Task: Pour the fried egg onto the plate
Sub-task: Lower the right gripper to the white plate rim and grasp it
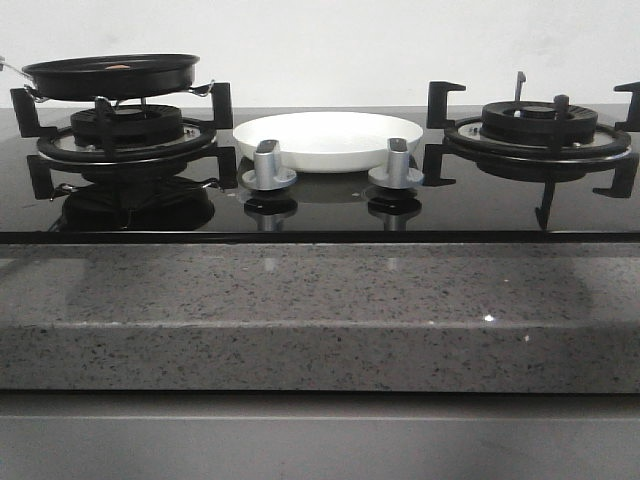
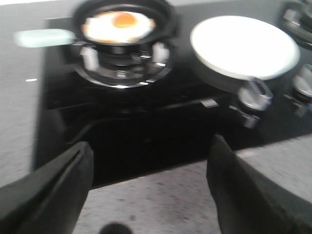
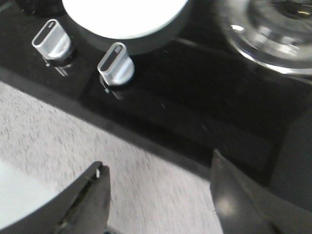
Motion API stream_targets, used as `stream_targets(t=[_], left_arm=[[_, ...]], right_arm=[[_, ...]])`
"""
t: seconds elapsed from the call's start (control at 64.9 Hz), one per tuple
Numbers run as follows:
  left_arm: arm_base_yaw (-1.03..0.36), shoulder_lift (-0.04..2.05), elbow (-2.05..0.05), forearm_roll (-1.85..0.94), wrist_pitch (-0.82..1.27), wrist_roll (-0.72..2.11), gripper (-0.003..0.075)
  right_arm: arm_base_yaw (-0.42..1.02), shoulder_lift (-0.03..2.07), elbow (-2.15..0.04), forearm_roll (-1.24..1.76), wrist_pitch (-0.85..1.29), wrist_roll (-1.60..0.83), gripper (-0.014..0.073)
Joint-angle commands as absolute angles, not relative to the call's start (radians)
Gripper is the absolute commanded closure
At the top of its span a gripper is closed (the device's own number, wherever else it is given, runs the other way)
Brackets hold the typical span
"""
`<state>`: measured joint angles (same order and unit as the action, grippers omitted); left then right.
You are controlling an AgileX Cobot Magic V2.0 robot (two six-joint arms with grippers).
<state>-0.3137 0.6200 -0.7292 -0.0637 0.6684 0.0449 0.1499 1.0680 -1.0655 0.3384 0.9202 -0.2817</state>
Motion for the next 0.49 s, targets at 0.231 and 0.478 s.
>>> stream_targets(t=[0.231, 0.478], left_arm=[[-0.384, 0.631, -0.766, -0.07, 0.582, 0.049, 0.0227], [-0.384, 0.631, -0.766, -0.07, 0.578, 0.049, 0.0227]], right_arm=[[0.177, 1.443, -1.458, 0.379, 1.022, -0.254, 0.0149], [0.177, 1.746, -1.765, 0.379, 1.178, -0.15, 0.0149]])
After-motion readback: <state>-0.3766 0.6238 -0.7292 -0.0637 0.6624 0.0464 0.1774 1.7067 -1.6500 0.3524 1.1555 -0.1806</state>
